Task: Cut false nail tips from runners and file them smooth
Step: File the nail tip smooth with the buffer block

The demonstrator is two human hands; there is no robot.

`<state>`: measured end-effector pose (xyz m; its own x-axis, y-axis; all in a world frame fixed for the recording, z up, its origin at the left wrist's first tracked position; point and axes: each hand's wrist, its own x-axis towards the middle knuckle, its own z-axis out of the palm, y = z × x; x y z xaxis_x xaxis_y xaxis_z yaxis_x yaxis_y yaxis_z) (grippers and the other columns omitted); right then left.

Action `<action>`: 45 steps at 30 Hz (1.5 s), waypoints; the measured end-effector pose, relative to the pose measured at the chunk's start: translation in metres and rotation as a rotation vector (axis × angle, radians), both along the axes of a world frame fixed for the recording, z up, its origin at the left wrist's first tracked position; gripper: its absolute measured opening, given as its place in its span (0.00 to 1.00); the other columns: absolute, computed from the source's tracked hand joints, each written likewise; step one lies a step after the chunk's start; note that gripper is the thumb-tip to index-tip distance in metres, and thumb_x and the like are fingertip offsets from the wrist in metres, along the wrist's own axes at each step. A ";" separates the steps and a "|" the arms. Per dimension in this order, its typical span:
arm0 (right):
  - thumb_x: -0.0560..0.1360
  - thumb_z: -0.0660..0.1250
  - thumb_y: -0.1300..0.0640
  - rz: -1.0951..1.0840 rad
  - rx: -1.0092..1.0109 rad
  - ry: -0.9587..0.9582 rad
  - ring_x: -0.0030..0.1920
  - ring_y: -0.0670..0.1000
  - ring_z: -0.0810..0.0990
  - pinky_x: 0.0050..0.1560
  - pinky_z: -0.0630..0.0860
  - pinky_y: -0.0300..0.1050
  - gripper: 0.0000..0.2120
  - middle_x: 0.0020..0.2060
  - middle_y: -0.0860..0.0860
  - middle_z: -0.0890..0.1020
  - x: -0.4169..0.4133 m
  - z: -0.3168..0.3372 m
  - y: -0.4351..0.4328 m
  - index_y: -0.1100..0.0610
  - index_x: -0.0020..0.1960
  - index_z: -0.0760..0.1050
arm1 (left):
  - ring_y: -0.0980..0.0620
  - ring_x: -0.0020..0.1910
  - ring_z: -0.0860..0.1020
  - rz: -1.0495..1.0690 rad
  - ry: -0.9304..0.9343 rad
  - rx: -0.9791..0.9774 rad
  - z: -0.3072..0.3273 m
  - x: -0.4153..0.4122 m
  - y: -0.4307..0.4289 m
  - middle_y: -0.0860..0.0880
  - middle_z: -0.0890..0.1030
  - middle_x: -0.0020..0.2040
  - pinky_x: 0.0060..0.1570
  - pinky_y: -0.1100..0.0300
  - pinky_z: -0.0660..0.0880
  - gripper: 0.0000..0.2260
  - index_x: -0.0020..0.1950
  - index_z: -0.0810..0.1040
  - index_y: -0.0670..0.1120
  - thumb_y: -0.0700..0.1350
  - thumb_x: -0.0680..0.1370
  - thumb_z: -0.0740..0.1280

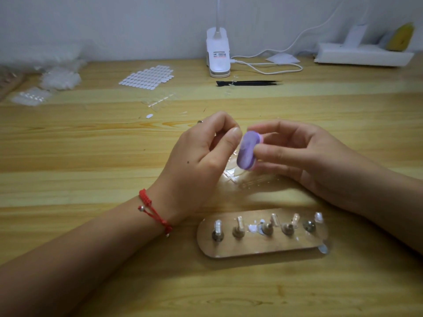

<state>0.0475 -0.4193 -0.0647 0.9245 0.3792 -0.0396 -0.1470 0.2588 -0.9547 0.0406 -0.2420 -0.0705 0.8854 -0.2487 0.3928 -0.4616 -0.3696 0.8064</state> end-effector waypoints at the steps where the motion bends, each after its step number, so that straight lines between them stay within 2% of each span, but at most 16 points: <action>1: 0.64 0.70 0.63 -0.020 0.021 0.013 0.40 0.49 0.85 0.42 0.80 0.36 0.13 0.39 0.53 0.85 0.001 0.000 -0.001 0.58 0.49 0.80 | 0.58 0.27 0.63 -0.004 0.002 0.010 0.000 0.000 0.000 0.54 0.65 0.28 0.30 0.64 0.61 0.07 0.38 0.69 0.48 0.45 0.76 0.59; 3: 0.66 0.69 0.63 -0.067 0.075 0.048 0.41 0.48 0.85 0.43 0.80 0.37 0.14 0.39 0.53 0.85 0.003 -0.001 -0.003 0.60 0.52 0.78 | 0.58 0.27 0.63 -0.017 0.004 0.021 0.000 -0.001 -0.001 0.53 0.66 0.29 0.30 0.64 0.61 0.07 0.38 0.69 0.47 0.45 0.76 0.60; 7: 0.63 0.71 0.62 -0.005 0.021 0.019 0.41 0.50 0.85 0.43 0.80 0.37 0.13 0.40 0.54 0.85 0.001 0.000 -0.001 0.58 0.48 0.82 | 0.58 0.28 0.63 -0.003 -0.015 0.020 0.001 -0.001 0.000 0.50 0.66 0.30 0.31 0.62 0.61 0.08 0.38 0.69 0.46 0.45 0.76 0.59; 11: 0.67 0.69 0.63 -0.059 0.132 0.101 0.42 0.49 0.85 0.45 0.80 0.38 0.15 0.41 0.54 0.85 0.005 0.000 -0.005 0.61 0.54 0.76 | 0.59 0.27 0.63 -0.014 -0.004 0.001 0.001 -0.001 0.000 0.55 0.66 0.28 0.30 0.65 0.61 0.07 0.38 0.69 0.47 0.45 0.76 0.60; 15: 0.65 0.71 0.63 0.013 0.025 0.035 0.42 0.51 0.85 0.44 0.80 0.37 0.12 0.40 0.54 0.85 0.002 -0.001 -0.003 0.58 0.48 0.81 | 0.59 0.26 0.62 -0.007 0.013 -0.035 0.000 0.002 0.001 0.56 0.65 0.26 0.29 0.66 0.61 0.08 0.37 0.69 0.47 0.45 0.76 0.60; 19: 0.67 0.69 0.63 -0.050 0.122 0.101 0.42 0.49 0.85 0.44 0.80 0.38 0.15 0.41 0.53 0.85 0.006 -0.001 -0.005 0.61 0.53 0.77 | 0.59 0.26 0.63 -0.025 0.018 -0.024 -0.001 0.001 0.000 0.57 0.65 0.26 0.29 0.66 0.61 0.07 0.38 0.69 0.48 0.45 0.76 0.60; 23: 0.64 0.71 0.63 0.018 0.019 0.016 0.41 0.50 0.85 0.43 0.80 0.37 0.12 0.39 0.53 0.85 0.003 -0.001 -0.002 0.57 0.47 0.83 | 0.59 0.26 0.62 -0.014 0.008 -0.034 0.000 0.002 0.001 0.56 0.65 0.26 0.29 0.66 0.60 0.07 0.37 0.68 0.49 0.45 0.76 0.60; 26: 0.65 0.70 0.63 -0.038 0.078 0.052 0.41 0.49 0.85 0.44 0.80 0.37 0.13 0.39 0.53 0.85 0.005 -0.002 -0.004 0.60 0.50 0.79 | 0.59 0.26 0.63 -0.018 0.004 -0.011 -0.001 0.001 0.000 0.57 0.65 0.26 0.30 0.67 0.60 0.07 0.38 0.69 0.49 0.45 0.76 0.60; 30: 0.63 0.72 0.61 0.065 -0.027 -0.021 0.42 0.49 0.85 0.44 0.80 0.37 0.11 0.40 0.53 0.85 0.002 -0.001 -0.002 0.55 0.45 0.84 | 0.58 0.27 0.63 0.013 -0.027 -0.017 0.000 0.001 0.001 0.56 0.65 0.27 0.30 0.65 0.61 0.07 0.38 0.69 0.49 0.45 0.77 0.60; 35: 0.67 0.70 0.65 0.007 0.081 0.042 0.43 0.50 0.85 0.44 0.80 0.37 0.10 0.40 0.54 0.85 0.005 -0.002 -0.005 0.59 0.47 0.82 | 0.58 0.27 0.63 0.011 -0.010 -0.016 0.000 0.001 0.001 0.56 0.65 0.27 0.31 0.65 0.61 0.07 0.38 0.69 0.49 0.46 0.76 0.60; 38: 0.66 0.72 0.64 0.068 -0.019 -0.032 0.42 0.50 0.85 0.44 0.80 0.37 0.09 0.40 0.53 0.85 0.002 -0.003 -0.003 0.55 0.45 0.84 | 0.59 0.27 0.64 0.024 -0.018 -0.012 -0.001 0.002 0.001 0.56 0.65 0.27 0.31 0.65 0.62 0.07 0.38 0.69 0.51 0.46 0.76 0.60; 42: 0.65 0.70 0.64 -0.016 0.059 0.018 0.42 0.50 0.85 0.44 0.80 0.38 0.12 0.39 0.54 0.85 0.006 -0.003 -0.005 0.59 0.48 0.81 | 0.58 0.27 0.64 0.007 -0.009 0.010 -0.001 0.002 0.000 0.56 0.65 0.27 0.31 0.65 0.62 0.07 0.38 0.69 0.49 0.46 0.76 0.60; 45: 0.64 0.72 0.62 0.052 -0.035 -0.048 0.41 0.50 0.85 0.44 0.80 0.38 0.11 0.40 0.53 0.85 0.002 -0.003 -0.003 0.55 0.46 0.83 | 0.59 0.27 0.63 0.016 -0.012 -0.020 0.000 0.002 0.001 0.56 0.64 0.27 0.30 0.66 0.61 0.07 0.38 0.69 0.49 0.45 0.77 0.60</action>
